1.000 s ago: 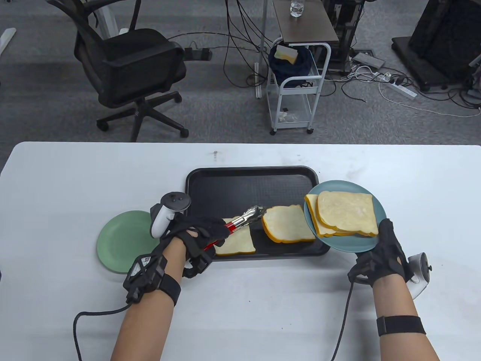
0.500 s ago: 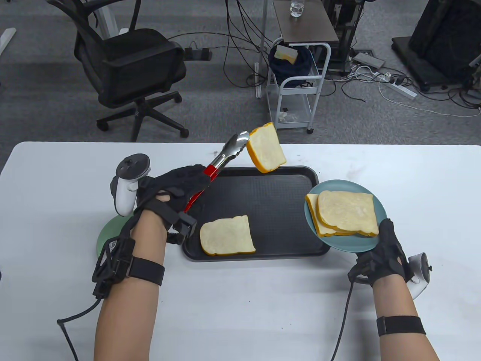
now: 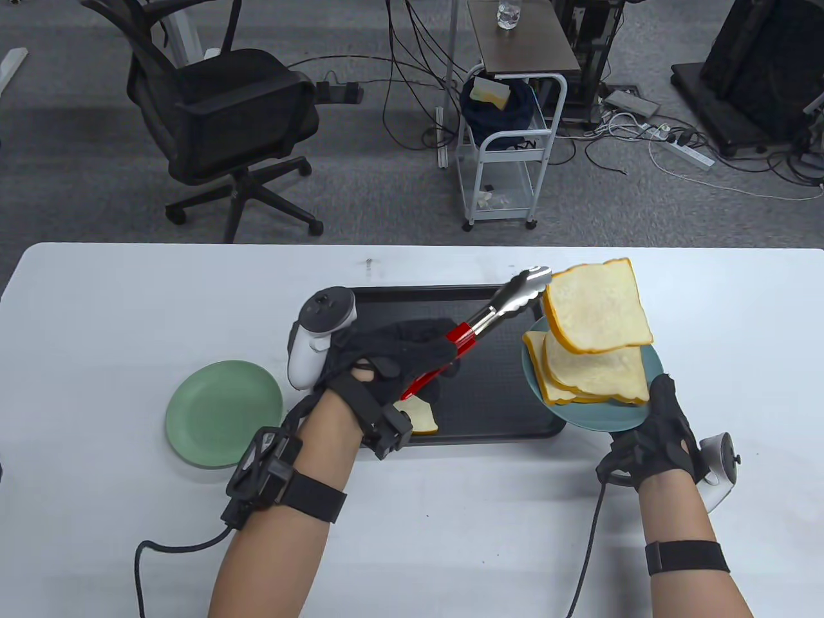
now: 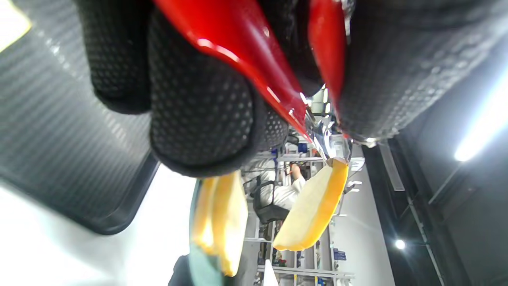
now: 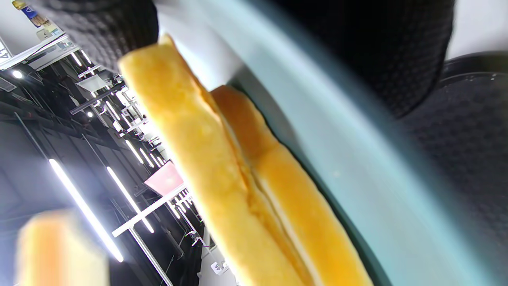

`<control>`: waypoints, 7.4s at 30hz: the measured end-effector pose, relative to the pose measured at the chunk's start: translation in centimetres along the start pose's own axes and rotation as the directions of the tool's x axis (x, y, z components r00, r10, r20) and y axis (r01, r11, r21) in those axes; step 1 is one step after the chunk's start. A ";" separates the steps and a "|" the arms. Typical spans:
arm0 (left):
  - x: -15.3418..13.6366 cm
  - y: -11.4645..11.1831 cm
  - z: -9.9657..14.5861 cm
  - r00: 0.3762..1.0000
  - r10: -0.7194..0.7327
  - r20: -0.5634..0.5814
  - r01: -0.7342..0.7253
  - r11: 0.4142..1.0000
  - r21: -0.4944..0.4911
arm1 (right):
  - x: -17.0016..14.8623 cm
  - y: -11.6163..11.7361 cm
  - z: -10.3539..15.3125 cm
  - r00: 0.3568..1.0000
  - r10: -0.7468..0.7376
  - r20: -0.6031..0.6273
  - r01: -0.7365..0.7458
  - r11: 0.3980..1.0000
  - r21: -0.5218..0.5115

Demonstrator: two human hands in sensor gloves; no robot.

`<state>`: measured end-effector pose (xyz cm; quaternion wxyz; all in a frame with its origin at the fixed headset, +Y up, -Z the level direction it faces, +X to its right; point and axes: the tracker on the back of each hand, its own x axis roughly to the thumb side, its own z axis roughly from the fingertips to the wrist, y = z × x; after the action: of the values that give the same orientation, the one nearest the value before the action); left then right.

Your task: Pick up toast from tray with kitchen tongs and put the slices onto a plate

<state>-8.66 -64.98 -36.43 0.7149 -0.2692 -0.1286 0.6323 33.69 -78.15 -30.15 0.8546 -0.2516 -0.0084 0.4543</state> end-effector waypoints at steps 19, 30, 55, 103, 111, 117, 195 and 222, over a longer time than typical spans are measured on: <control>-4.4 2.5 1.4 0.986 -0.113 -0.123 0.122 0.990 0.065 | -0.1 -0.3 -0.2 1.000 -0.013 0.000 0.013 1.000 -0.012; -2.5 13.2 8.6 0.945 -0.235 -0.226 0.306 0.880 0.363 | -0.1 -0.4 -0.3 1.000 -0.005 0.003 0.005 1.000 -0.015; -16.8 14.7 11.8 0.834 -0.211 -0.509 0.389 0.880 0.273 | -0.3 -0.2 -0.4 1.000 0.030 0.009 -0.030 1.000 -0.008; 6.6 8.3 6.9 0.986 -0.159 0.055 0.145 0.970 0.196 | -0.4 -0.2 -0.6 0.999 0.045 0.014 -0.045 0.999 -0.015; 3.3 0.8 1.0 0.989 -0.146 -0.007 0.146 0.989 0.033 | -0.3 -0.2 -0.6 0.999 0.037 0.018 -0.037 0.999 -0.017; -1.4 -1.3 -0.7 0.983 -0.149 -0.111 0.148 0.989 -0.014 | -0.3 -0.3 -0.6 0.999 0.031 0.017 -0.031 0.999 -0.019; 6.0 7.9 19.3 0.526 -0.595 -0.608 0.739 -0.034 0.673 | -0.6 -0.5 -0.4 0.999 0.024 0.024 -0.023 0.999 -0.038; -6.7 -2.1 9.7 0.374 -0.762 -0.529 0.848 0.050 0.528 | -0.4 1.6 -0.1 0.997 0.067 0.045 -0.065 0.997 -0.043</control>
<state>-13.08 -69.47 -26.27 0.9849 0.1342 0.0516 0.0968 32.23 -77.74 -30.90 0.8334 -0.2586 -0.0293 0.4876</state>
